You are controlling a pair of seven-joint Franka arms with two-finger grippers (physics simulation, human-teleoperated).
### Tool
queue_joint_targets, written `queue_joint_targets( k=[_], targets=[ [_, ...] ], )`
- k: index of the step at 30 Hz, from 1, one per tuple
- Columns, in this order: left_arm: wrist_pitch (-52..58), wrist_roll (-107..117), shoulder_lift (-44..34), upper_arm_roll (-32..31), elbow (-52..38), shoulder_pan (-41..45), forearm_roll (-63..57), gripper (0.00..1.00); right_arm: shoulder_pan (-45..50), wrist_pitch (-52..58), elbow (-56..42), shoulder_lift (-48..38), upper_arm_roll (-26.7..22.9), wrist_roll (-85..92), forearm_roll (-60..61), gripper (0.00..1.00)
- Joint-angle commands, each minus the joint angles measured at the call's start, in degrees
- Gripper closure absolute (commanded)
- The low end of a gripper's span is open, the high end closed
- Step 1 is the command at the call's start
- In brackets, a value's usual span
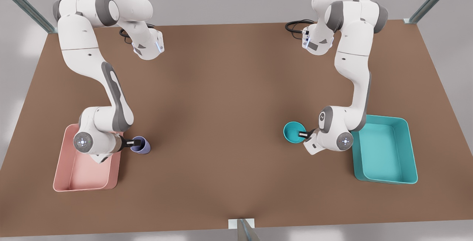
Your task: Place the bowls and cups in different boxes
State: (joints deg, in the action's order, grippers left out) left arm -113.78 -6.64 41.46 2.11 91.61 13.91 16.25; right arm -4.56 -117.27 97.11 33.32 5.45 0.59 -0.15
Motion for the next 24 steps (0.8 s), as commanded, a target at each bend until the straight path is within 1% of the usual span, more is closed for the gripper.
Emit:
queue_joint_targets(
  k=[1,2,3,4,5,6,7,8,10,12,13,14,15,16,19,22,24],
  targets=[
    [-0.4,-2.3,-0.1,0.0,-0.2,0.0,0.1,0.79,0.0,-3.7,0.7,0.0,0.0,0.2,0.1,0.0],
    [1.3,-2.3,-0.3,0.1,-1.0,-0.2,-0.2,0.79,0.1,-3.7,1.0,0.0,0.0,0.2,0.1,0.0],
    [6.7,-2.3,-0.4,0.8,-3.9,-0.8,-0.7,0.79,0.1,-3.7,1.2,0.0,0.0,0.2,0.1,0.0],
    [10.7,-2.3,-1.6,2.9,-5.7,-1.0,-1.0,0.79,0.1,-4.0,1.7,0.0,0.0,0.2,0.0,0.0],
    [11.6,-2.3,-2.8,3.9,-5.7,-1.3,-2.0,0.79,0.1,-4.2,2.0,0.0,0.0,0.2,0.1,0.0],
    [12.8,-2.3,-5.2,6.1,-5.9,-2.0,-2.6,0.79,0.2,-4.5,2.6,0.0,0.0,0.2,0.1,0.0],
    [14.9,-2.3,-7.2,8.7,-8.0,-3.9,-2.6,0.79,0.2,-4.6,2.7,0.0,0.0,0.2,0.1,0.01],
    [16.0,-2.7,-8.7,10.3,-9.4,-6.2,-2.7,0.79,0.2,-4.6,2.8,0.1,0.0,0.2,0.1,0.08],
    [15.9,-2.9,-9.2,12.6,-11.9,-11.0,-2.7,0.79,0.2,-4.6,3.1,0.6,0.0,0.1,0.1,0.39],
    [14.2,-2.9,-8.3,14.6,-12.9,-15.8,-2.6,0.79,0.4,-4.6,3.0,1.0,0.0,0.1,0.1,0.55],
    [13.3,-5.6,-7.6,14.6,-12.9,-17.9,-2.8,0.79,0.6,-4.6,2.9,1.0,0.0,0.1,0.1,0.64],
    [12.2,-6.5,-7.0,14.8,-12.9,-19.0,-2.8,0.79,0.7,-4.6,2.9,1.0,0.0,0.0,0.1,0.68],
    [9.9,-7.8,-5.8,16.4,-12.8,-19.6,-2.8,0.79,0.8,-4.5,2.8,1.0,0.0,-0.1,0.1,0.76],
    [8.3,-7.9,-4.5,16.7,-12.8,-20.3,-2.8,0.79,0.8,-4.5,2.6,1.0,0.1,-0.1,0.1,0.79],
    [1.5,-10.8,0.0,16.7,-12.1,-21.2,-3.3,0.79,0.3,-3.9,1.9,0.2,0.3,0.3,0.5,0.79],
    [-5.0,-11.1,2.9,16.5,-8.6,-21.3,-3.0,0.79,-1.2,-1.0,-1.0,-5.3,0.4,4.6,0.6,0.79],
    [-6.5,-11.1,4.3,16.3,-7.5,-21.3,-2.9,0.79,-3.6,0.5,-2.0,-8.4,0.4,9.4,0.7,0.79]
  ],
)
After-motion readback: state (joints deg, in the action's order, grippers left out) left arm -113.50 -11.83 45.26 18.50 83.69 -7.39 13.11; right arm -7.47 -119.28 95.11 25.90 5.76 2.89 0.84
